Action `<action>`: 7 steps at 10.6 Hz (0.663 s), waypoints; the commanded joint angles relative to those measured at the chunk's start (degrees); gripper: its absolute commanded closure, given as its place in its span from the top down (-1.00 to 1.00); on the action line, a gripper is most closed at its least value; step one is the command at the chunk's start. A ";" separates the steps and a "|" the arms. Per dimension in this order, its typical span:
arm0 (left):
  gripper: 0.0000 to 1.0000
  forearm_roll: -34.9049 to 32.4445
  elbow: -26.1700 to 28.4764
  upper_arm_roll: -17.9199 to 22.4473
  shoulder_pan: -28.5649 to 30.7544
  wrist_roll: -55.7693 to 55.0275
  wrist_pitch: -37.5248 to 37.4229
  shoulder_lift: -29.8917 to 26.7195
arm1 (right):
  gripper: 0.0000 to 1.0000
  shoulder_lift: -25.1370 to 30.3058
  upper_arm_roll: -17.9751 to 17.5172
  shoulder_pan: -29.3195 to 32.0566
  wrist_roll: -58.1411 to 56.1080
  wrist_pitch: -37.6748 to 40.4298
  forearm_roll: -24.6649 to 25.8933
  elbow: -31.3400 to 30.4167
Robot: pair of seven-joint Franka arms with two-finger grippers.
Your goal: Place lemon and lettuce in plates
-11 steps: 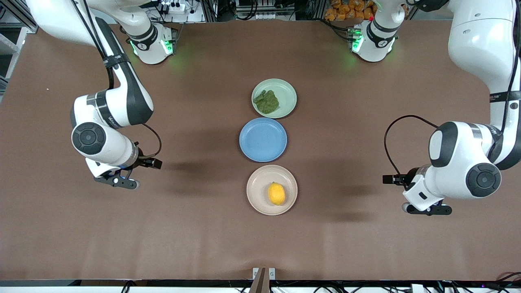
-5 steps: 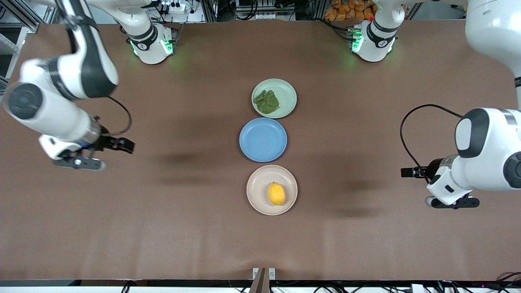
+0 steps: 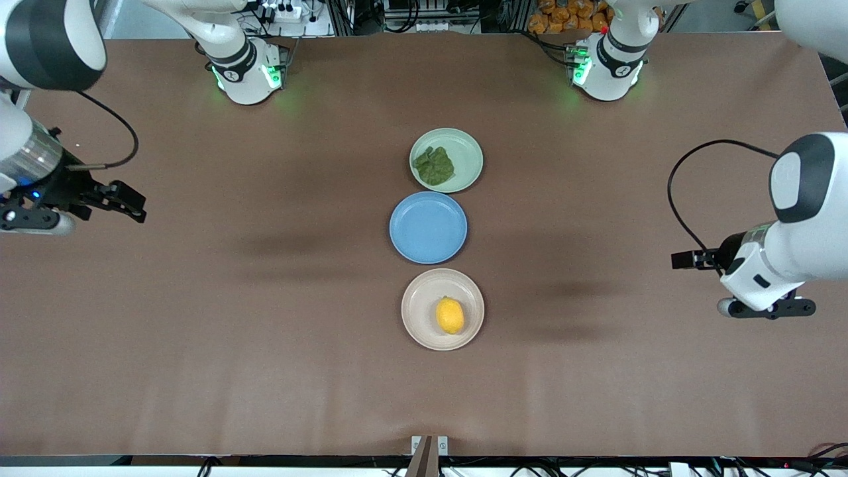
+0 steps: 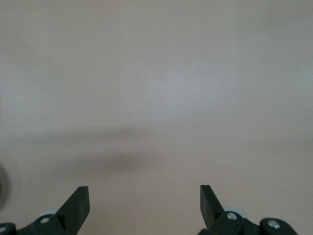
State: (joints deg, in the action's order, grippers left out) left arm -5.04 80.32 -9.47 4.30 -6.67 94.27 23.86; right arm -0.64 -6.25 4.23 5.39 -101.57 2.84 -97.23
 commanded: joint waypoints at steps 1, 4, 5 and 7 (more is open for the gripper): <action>1.00 1.60 17.44 1.83 -0.87 0.79 7.57 -14.15 | 1.00 0.20 1.68 -2.64 -0.47 7.06 -0.81 7.46; 1.00 2.67 18.29 6.29 -5.42 0.87 4.62 -19.10 | 1.00 0.12 1.77 -4.94 -0.91 9.90 -1.08 8.64; 1.00 2.67 17.07 6.40 -5.44 0.96 3.13 -19.99 | 1.00 0.11 1.77 -4.94 -1.00 9.90 -1.25 8.64; 1.00 2.67 10.77 6.40 -5.53 0.96 -3.10 -19.99 | 1.00 -0.32 1.77 -4.94 -1.17 9.90 -1.34 8.72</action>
State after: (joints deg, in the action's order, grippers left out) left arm -3.53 94.89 -4.13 -0.41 -6.68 95.32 4.44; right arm -0.49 -5.09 -0.51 5.18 -92.32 2.59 -89.22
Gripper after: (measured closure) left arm 0.000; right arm 0.000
